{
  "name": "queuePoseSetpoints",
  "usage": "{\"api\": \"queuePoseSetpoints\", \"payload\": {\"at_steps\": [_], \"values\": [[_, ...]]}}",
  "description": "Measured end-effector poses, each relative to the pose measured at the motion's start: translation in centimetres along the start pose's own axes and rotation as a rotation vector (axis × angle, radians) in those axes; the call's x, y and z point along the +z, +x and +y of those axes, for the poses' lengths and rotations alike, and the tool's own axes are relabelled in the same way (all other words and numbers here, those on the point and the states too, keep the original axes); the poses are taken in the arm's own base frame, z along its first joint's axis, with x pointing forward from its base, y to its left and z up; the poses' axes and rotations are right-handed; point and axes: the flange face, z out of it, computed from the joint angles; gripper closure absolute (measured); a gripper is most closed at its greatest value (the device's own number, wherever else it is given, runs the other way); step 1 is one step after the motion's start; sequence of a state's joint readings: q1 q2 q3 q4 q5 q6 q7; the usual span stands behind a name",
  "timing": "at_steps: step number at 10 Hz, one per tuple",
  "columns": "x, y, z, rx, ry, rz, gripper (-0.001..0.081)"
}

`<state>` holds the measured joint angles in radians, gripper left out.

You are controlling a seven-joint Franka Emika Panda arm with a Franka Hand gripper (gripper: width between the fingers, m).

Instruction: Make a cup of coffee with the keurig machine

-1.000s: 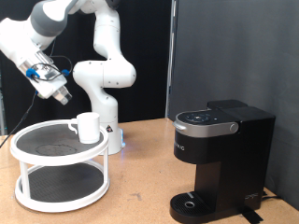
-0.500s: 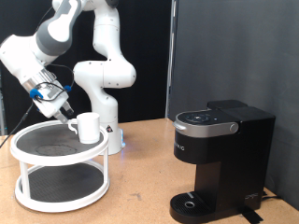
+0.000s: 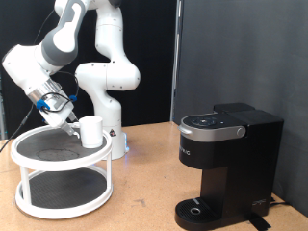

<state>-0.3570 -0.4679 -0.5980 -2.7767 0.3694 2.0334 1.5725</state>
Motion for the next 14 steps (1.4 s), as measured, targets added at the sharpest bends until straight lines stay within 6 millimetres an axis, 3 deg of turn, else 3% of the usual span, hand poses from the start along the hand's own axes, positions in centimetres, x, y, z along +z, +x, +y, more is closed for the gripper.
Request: {"api": "queuePoseSetpoints", "payload": {"at_steps": [3,4,5,7,8,9,10,11,14], "values": [[0.02,-0.11,0.02,-0.006,-0.001,-0.017,0.0072],[0.02,-0.11,0.02,-0.006,-0.002,-0.017,0.0181],[0.02,-0.11,0.02,-0.007,-0.002,-0.017,0.0181],[0.03,-0.10,0.02,-0.008,-0.002,-0.016,0.0499],[0.02,-0.09,0.02,-0.008,-0.002,-0.015,0.0499],[0.02,-0.08,0.02,-0.009,-0.001,-0.015,0.0636],[0.02,-0.08,0.02,-0.009,-0.001,-0.014,0.0636],[0.02,-0.06,0.02,-0.009,-0.001,-0.014,0.0767],[-0.11,-0.21,0.24,-0.013,-0.023,-0.015,0.0803]]}}
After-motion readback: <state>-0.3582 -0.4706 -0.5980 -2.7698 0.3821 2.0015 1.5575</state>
